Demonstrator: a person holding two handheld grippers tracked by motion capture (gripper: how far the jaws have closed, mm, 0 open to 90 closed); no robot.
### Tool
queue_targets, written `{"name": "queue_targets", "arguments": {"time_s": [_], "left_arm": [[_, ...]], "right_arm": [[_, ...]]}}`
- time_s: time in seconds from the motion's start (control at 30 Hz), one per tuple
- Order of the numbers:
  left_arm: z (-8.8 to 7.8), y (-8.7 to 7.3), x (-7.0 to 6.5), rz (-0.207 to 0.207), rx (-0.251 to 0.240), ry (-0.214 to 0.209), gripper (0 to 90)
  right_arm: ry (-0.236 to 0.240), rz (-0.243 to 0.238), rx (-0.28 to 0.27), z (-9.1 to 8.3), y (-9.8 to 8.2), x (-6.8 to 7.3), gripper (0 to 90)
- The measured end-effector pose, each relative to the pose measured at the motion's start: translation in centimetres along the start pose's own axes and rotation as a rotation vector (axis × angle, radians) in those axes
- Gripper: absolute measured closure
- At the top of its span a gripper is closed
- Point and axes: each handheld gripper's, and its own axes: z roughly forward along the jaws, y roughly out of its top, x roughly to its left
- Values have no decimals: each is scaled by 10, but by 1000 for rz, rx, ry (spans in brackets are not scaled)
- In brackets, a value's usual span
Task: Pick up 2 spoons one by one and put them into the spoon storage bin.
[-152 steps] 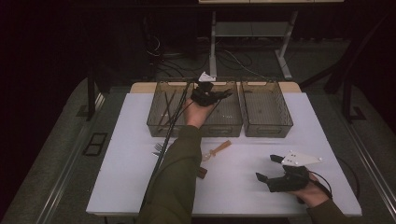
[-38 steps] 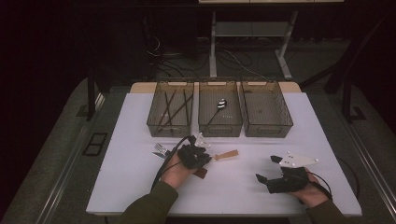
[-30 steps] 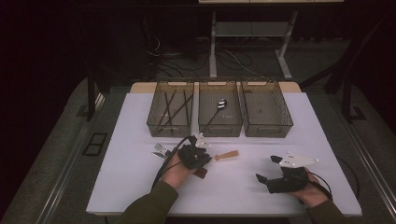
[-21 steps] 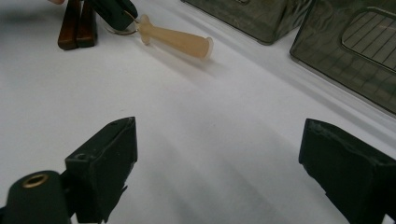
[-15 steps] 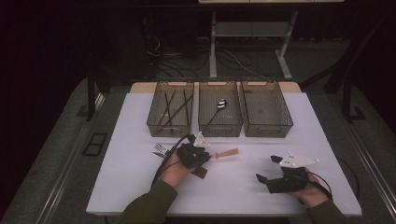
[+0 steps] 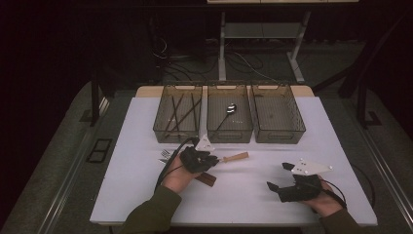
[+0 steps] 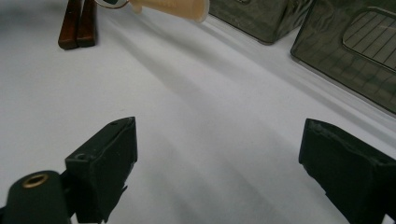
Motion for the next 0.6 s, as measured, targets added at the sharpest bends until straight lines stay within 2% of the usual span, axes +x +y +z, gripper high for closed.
{"name": "queue_targets", "arguments": {"time_s": [0.3,0.4,0.6], "left_arm": [[-12,9,6,-7,-52,-40,824],[-17,13,9,3,-66,-41,824],[-20,20,16,0,-92,-40,824]], "right_arm": [[17,29,-7,0,0,-2,117],[29,45,-19,0,1,-2,117],[28,48,-5,3,0,-1,116]]}}
